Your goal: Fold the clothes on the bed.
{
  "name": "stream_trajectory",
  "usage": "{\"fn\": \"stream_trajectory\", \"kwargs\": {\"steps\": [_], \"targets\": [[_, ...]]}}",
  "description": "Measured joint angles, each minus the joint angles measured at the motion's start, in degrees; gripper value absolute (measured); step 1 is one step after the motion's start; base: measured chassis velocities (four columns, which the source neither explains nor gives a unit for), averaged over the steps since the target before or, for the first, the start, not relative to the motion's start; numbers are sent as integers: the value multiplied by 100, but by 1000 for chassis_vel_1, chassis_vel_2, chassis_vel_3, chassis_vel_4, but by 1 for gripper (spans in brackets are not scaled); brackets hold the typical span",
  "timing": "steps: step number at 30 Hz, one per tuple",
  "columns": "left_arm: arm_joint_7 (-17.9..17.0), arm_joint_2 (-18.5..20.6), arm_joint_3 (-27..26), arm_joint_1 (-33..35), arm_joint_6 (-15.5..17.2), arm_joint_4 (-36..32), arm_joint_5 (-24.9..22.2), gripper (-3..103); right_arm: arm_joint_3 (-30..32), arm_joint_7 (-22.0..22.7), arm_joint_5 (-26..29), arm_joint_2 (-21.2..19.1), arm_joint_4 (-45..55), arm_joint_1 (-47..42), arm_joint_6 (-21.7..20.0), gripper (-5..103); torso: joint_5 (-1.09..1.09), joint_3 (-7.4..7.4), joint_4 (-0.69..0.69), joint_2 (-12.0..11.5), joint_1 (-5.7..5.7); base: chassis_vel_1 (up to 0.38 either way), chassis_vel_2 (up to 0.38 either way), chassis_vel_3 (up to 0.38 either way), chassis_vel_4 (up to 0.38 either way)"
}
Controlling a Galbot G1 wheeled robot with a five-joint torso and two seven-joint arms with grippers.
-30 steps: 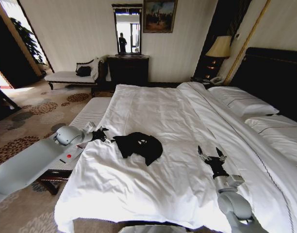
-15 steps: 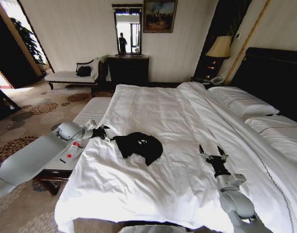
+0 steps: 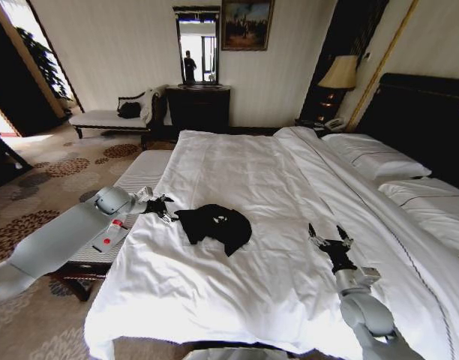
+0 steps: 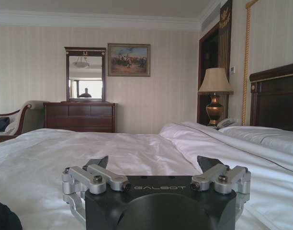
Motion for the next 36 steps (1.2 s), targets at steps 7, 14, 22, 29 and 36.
{"fn": "stream_trajectory", "kwargs": {"steps": [7, 14, 22, 29, 36], "targets": [[72, -230, 141, -146, -87, 362, 291, 100, 76, 10, 40, -87, -11, -22, -4, 100, 0, 0, 2, 0, 0, 0, 0, 0, 0], [58, -391, 150, -219, -113, 573, 269, 100, 86, 13, 44, -72, -21, -23, -4, 100, 0, 0, 0, 0, 1, 0, 0, 0, 0], [88, -440, 151, -127, -110, 470, 141, 87, 81, 13, 36, -41, -49, -20, 8, 100, 0, 0, 2, 0, 0, 0, 0, 0, 0], [104, -424, 130, -92, -108, 488, 202, 59, 60, 13, 21, -15, -73, -11, 14, 100, 0, 0, 1, 0, 0, 0, 0, 0, 0], [136, -401, 78, -102, -108, 525, 204, 37, 26, 12, 12, 6, -100, 19, 19, 100, 0, 0, 2, 0, 0, 0, 0, 0, 0]]}}
